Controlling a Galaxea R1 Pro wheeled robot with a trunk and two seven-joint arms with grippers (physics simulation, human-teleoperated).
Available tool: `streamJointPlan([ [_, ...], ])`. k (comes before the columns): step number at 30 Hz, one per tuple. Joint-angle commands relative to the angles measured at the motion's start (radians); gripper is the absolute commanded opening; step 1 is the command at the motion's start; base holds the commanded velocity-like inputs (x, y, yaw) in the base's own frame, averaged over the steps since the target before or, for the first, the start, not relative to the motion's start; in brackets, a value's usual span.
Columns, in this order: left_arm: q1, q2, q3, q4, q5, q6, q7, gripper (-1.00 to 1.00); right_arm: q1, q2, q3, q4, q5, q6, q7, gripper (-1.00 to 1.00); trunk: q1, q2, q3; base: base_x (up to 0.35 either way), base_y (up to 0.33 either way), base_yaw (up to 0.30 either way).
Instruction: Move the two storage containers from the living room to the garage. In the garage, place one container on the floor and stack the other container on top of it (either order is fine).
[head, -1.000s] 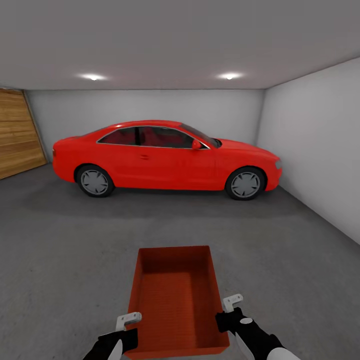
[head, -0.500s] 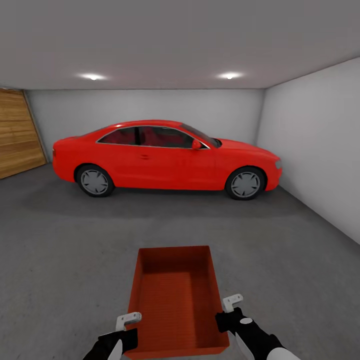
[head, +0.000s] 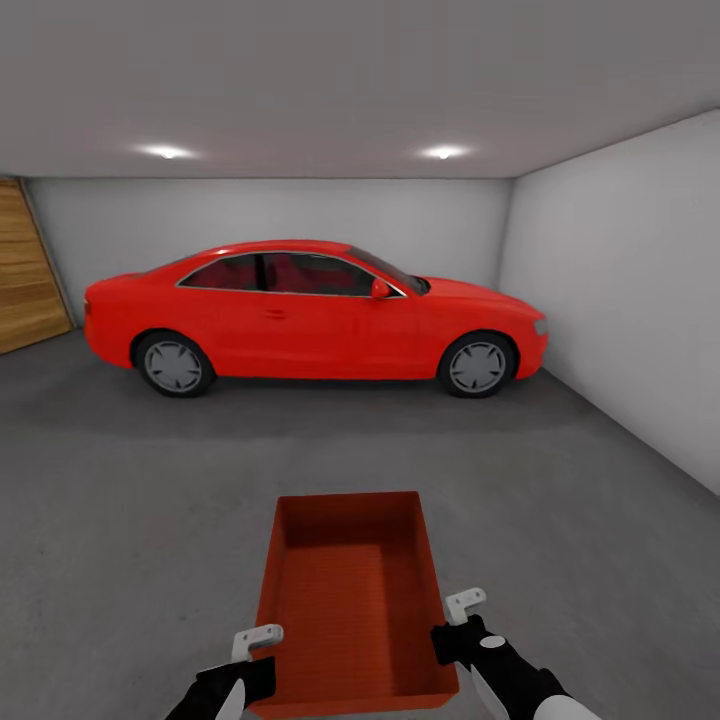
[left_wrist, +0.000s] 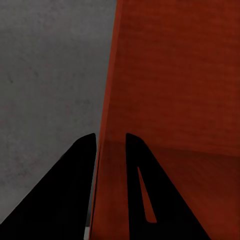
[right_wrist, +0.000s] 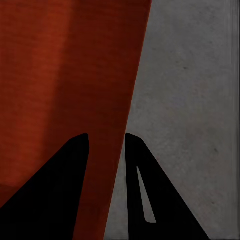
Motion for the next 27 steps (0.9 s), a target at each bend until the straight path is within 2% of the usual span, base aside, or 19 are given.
streamJointPlan([
  [1,0.001,-0.001,0.000,0.001,-0.006,0.008,0.012,-1.00,-0.001,0.039,0.002,-0.004,-0.001,-0.005,0.031,-1.00,0.000,-0.001,0.000,0.000,0.000,-0.267],
  [27,0.001,-0.006,-0.002,0.001,-0.006,0.007,0.012,-1.00,-0.001,0.040,0.002,-0.004,-0.001,-0.005,0.031,-1.00,0.000,-0.001,0.000,0.000,0.000,-0.276],
])
